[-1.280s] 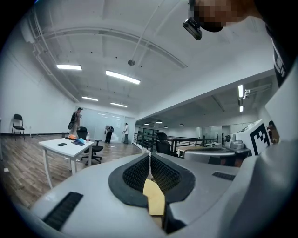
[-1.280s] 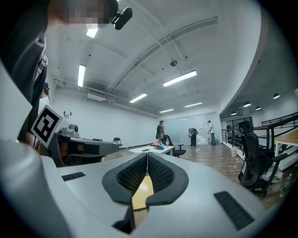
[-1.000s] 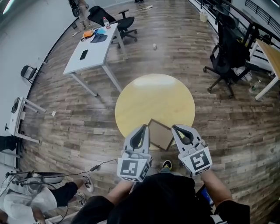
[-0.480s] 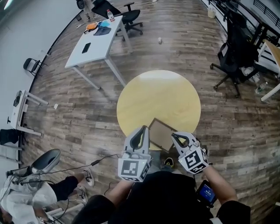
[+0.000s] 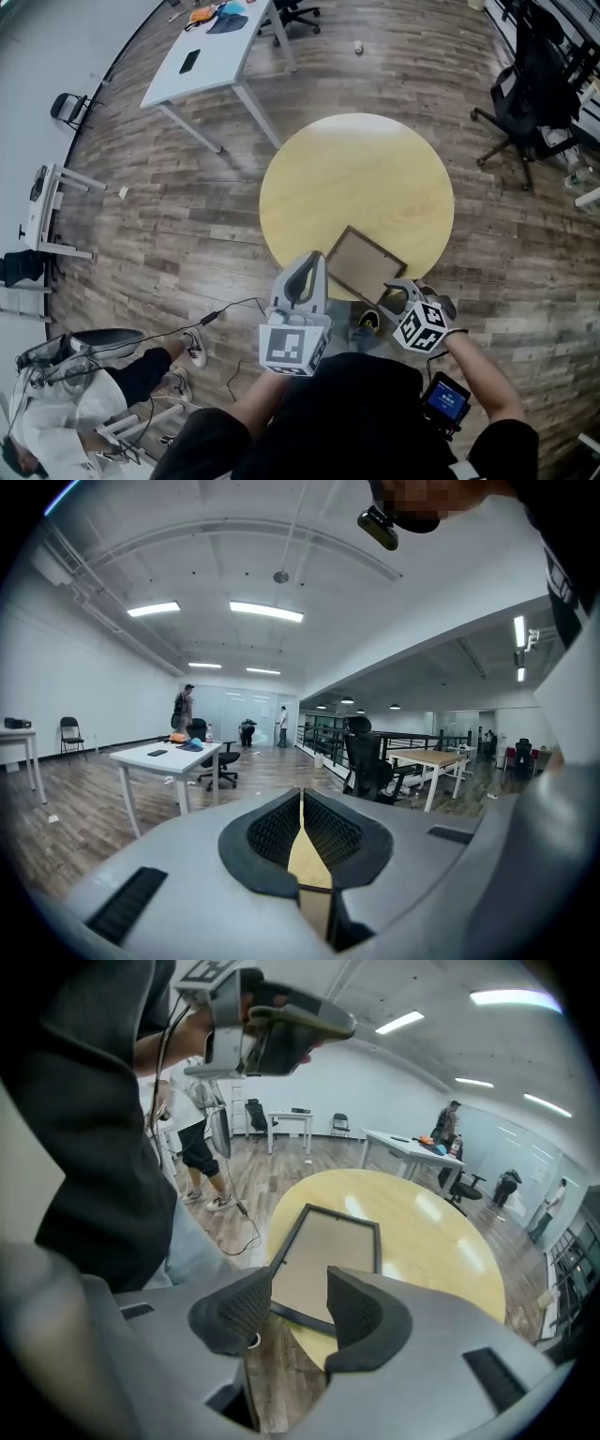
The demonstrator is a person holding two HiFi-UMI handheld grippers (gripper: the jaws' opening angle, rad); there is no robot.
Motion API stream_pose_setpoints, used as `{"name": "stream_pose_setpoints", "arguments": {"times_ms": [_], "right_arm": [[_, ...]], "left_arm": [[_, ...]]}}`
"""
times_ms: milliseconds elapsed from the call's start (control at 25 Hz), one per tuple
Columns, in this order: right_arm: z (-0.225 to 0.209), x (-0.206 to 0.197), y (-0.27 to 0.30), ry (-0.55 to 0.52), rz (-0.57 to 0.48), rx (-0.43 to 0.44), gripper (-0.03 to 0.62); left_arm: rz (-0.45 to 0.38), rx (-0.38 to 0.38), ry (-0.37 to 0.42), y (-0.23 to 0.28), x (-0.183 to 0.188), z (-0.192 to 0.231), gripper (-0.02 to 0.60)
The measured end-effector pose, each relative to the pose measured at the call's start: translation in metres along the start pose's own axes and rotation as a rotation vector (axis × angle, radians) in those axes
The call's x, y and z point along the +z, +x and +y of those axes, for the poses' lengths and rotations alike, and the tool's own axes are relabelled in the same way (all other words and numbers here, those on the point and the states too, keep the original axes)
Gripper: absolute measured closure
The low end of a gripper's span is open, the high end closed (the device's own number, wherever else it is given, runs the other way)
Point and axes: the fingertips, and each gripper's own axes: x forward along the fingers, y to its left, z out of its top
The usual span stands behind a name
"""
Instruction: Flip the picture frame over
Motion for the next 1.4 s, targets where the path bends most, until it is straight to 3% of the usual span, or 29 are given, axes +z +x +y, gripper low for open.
{"name": "stream_pose_setpoints", "arguments": {"times_ms": [240,400,560,760,920,1240,1400], "right_arm": [[0.036,-0.024,0.034,-0.310,0.036,0.096,0.413],[0.050,-0.043,0.056,-0.622,0.104,0.057,0.413],[0.049,-0.047,0.072,-0.749,0.120,-0.009,0.410],[0.049,-0.044,0.082,-0.787,0.079,-0.076,0.410],[0.048,-0.036,0.083,-0.746,0.039,-0.128,0.410],[0.042,-0.036,0.088,-0.716,0.035,-0.185,0.414],[0.043,-0.033,0.085,-0.732,0.054,-0.173,0.425]], "left_arm": [[0.051,-0.014,-0.011,0.007,-0.020,-0.005,0.552],[0.081,-0.026,-0.018,0.004,-0.037,-0.008,0.552],[0.102,-0.027,-0.029,-0.003,-0.045,-0.007,0.552],[0.107,-0.021,-0.020,-0.008,-0.047,-0.008,0.552],[0.134,0.010,-0.026,-0.012,-0.048,-0.006,0.552],[0.124,-0.018,-0.011,-0.014,-0.052,-0.016,0.552],[0.122,-0.016,-0.009,-0.014,-0.049,-0.014,0.552]]}}
